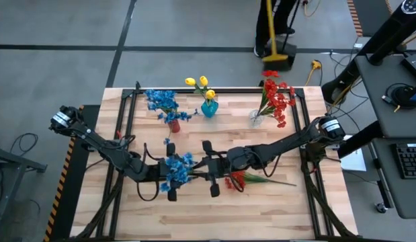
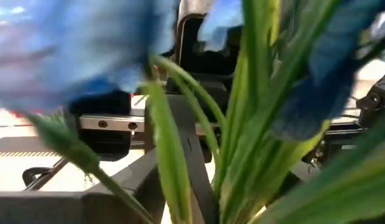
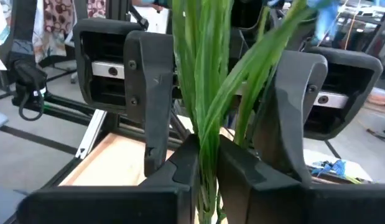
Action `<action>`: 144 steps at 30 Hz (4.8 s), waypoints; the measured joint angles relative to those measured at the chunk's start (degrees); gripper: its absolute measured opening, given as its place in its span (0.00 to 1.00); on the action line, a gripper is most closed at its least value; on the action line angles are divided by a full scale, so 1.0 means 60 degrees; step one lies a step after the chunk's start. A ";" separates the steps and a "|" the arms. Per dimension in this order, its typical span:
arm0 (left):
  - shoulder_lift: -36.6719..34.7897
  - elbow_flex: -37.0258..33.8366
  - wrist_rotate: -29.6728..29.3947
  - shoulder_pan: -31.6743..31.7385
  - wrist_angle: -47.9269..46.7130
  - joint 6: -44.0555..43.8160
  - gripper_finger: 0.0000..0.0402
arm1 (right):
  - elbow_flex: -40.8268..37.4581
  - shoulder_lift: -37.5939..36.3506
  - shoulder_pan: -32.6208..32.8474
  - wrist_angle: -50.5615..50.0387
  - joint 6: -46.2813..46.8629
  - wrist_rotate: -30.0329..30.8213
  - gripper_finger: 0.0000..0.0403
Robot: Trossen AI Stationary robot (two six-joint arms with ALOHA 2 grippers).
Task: Sort flowers into vase by color
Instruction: Put the blue flower into the red vase
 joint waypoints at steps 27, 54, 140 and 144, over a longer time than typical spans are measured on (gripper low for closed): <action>-0.0754 -0.0010 -0.2365 -0.0022 -0.1069 0.0050 0.10 | 0.0004 -0.0080 -0.0796 -0.0168 -0.0256 0.0090 0.41; -0.6328 -0.0014 -0.4545 0.0015 -0.4402 0.1894 0.09 | 0.0011 -0.1413 -0.3129 -0.2070 -0.0515 -0.0022 0.52; -0.5737 -0.3289 -0.2868 0.3897 -0.0583 0.2288 0.09 | -0.0463 -0.0940 -0.3348 -0.3179 0.0352 -0.1745 0.52; -0.5662 -0.3298 -0.2846 0.3978 -0.0576 0.2282 0.09 | -0.0463 -0.0940 -0.3348 -0.3182 0.0345 -0.1745 0.52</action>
